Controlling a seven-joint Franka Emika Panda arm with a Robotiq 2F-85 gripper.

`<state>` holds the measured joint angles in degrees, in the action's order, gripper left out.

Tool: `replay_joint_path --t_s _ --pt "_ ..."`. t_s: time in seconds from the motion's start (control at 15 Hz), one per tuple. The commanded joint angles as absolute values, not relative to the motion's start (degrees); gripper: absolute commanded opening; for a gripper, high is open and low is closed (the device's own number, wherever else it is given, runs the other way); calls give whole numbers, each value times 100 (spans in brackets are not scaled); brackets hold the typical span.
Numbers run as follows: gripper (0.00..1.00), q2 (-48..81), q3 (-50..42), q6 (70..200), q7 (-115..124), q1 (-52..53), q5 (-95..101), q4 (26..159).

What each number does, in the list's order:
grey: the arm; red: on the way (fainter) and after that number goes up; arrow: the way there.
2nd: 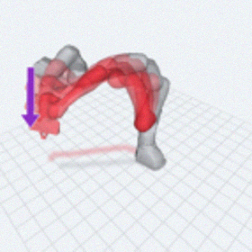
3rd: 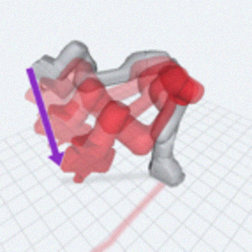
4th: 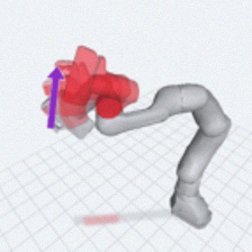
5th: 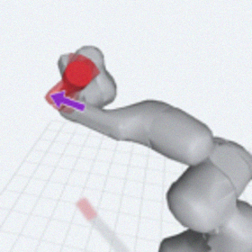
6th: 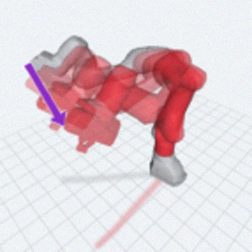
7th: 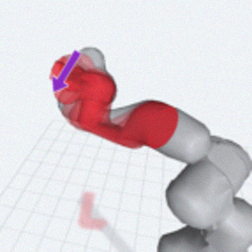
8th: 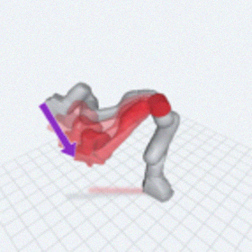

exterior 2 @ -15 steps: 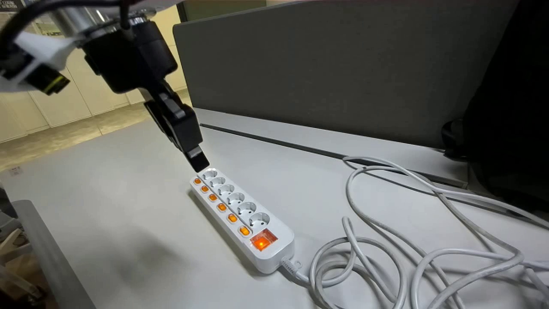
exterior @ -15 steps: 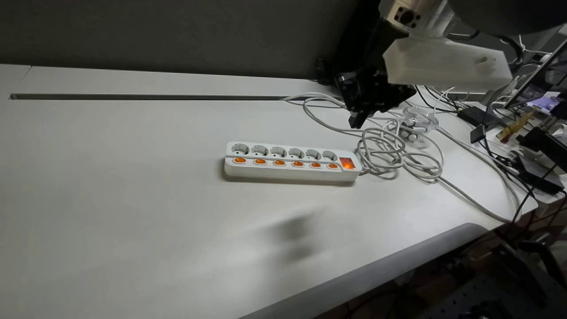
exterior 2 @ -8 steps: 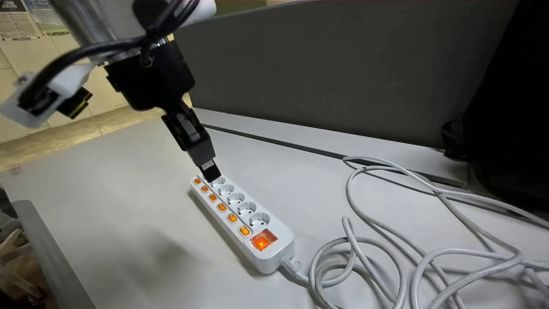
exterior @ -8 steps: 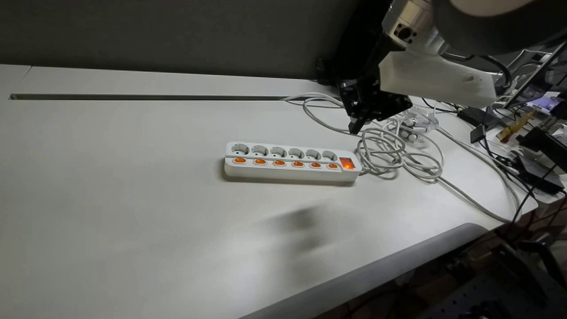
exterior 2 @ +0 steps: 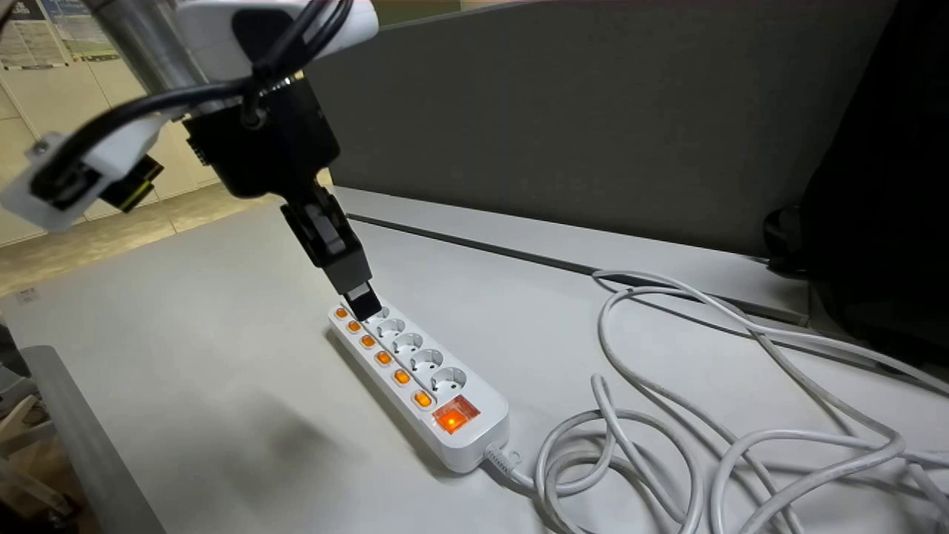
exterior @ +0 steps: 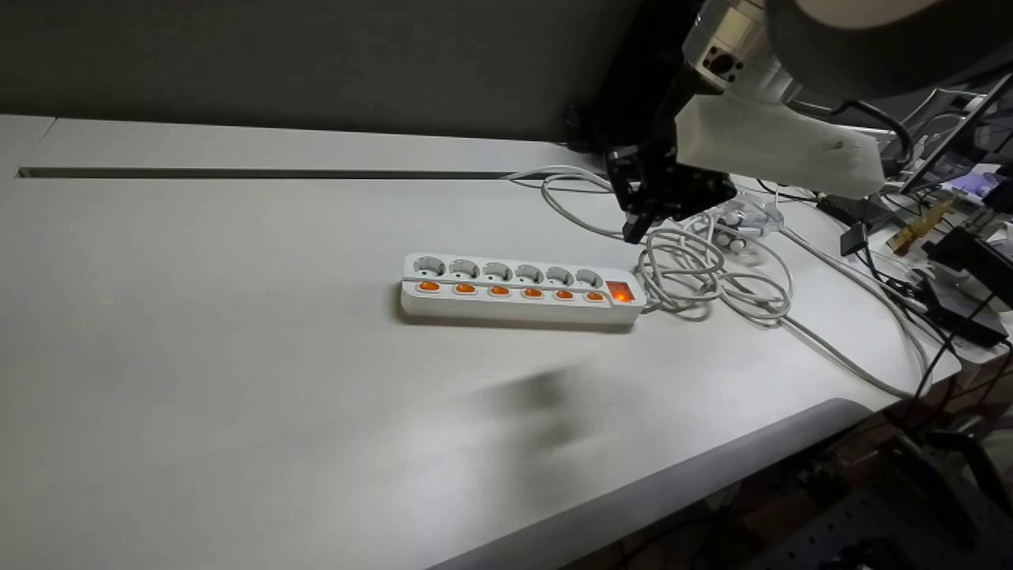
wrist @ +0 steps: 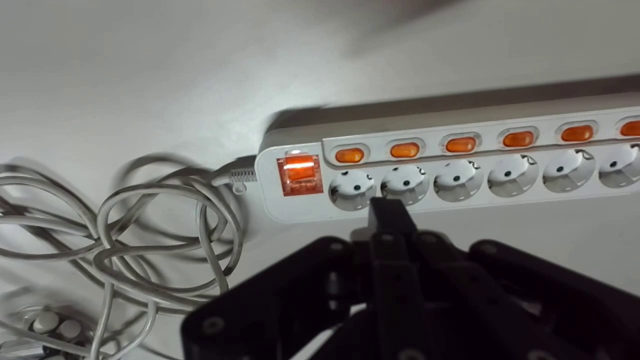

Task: Turn on the second switch from the right on the adapter

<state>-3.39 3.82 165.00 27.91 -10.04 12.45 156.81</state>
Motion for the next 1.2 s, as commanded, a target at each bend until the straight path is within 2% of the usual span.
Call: replay_joint_path --t_s 0.0,0.87,1.13 --pt "0 -150 194 16470 2830 -876 1229 15542" --pt "0 1616 -760 16555 2476 -205 841 14306" --pt "0 2099 -728 16378 2243 -34 348 13955"
